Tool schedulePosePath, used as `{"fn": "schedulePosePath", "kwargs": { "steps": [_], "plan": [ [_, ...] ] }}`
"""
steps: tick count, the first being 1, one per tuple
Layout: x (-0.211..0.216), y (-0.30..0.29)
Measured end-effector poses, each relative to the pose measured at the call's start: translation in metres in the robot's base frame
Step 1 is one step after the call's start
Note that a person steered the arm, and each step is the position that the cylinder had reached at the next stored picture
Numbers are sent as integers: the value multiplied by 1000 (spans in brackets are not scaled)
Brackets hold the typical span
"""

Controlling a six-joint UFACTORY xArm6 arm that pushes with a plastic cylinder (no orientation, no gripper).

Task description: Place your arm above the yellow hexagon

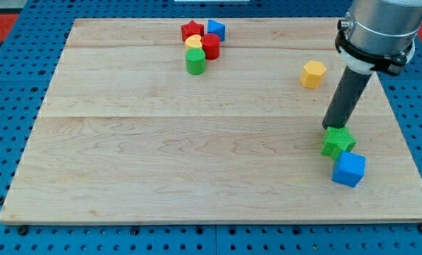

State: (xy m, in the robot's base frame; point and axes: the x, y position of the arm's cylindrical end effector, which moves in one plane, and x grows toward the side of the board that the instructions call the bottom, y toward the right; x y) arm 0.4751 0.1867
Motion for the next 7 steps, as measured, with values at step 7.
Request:
{"fn": "schedulePosePath", "kwargs": {
  "steps": [7],
  "plan": [
    [-187,45]
  ]
}}
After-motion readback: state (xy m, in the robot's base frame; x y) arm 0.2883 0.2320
